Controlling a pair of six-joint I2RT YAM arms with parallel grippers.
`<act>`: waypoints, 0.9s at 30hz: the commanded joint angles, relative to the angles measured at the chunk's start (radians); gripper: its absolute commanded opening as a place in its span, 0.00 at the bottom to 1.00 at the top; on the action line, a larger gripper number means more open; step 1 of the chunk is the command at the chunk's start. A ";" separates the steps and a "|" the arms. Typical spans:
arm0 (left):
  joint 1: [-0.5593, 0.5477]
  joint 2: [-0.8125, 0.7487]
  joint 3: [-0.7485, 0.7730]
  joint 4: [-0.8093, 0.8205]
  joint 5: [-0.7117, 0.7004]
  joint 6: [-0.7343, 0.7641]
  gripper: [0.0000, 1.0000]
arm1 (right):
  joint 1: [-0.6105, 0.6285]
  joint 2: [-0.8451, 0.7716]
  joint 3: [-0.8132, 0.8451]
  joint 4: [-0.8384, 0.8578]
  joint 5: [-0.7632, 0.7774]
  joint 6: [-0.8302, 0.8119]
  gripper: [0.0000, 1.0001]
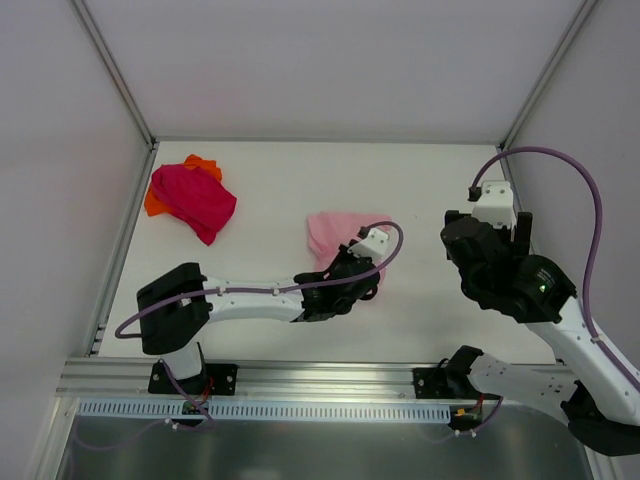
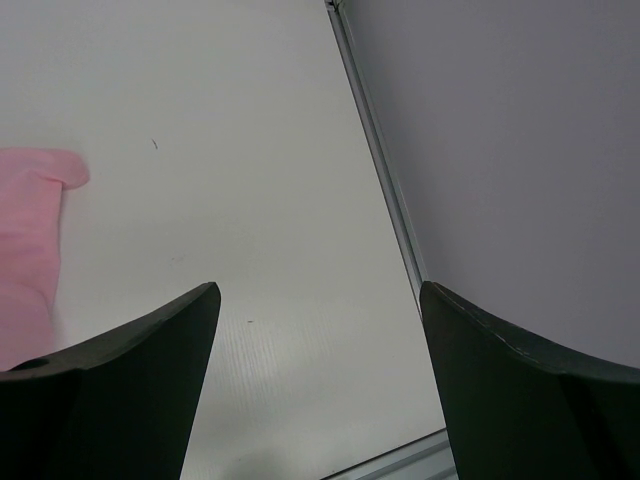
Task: Fold and stack the t-shirts
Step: Fold the long partially folded tshirt into a neat square
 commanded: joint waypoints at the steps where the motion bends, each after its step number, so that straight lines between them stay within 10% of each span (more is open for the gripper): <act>1: 0.033 0.014 0.035 0.037 -0.060 -0.021 0.00 | 0.002 -0.003 0.034 -0.028 0.033 0.015 0.86; 27: 0.199 0.151 0.365 -0.021 -0.039 0.025 0.00 | 0.004 0.037 0.028 -0.046 0.036 0.033 0.85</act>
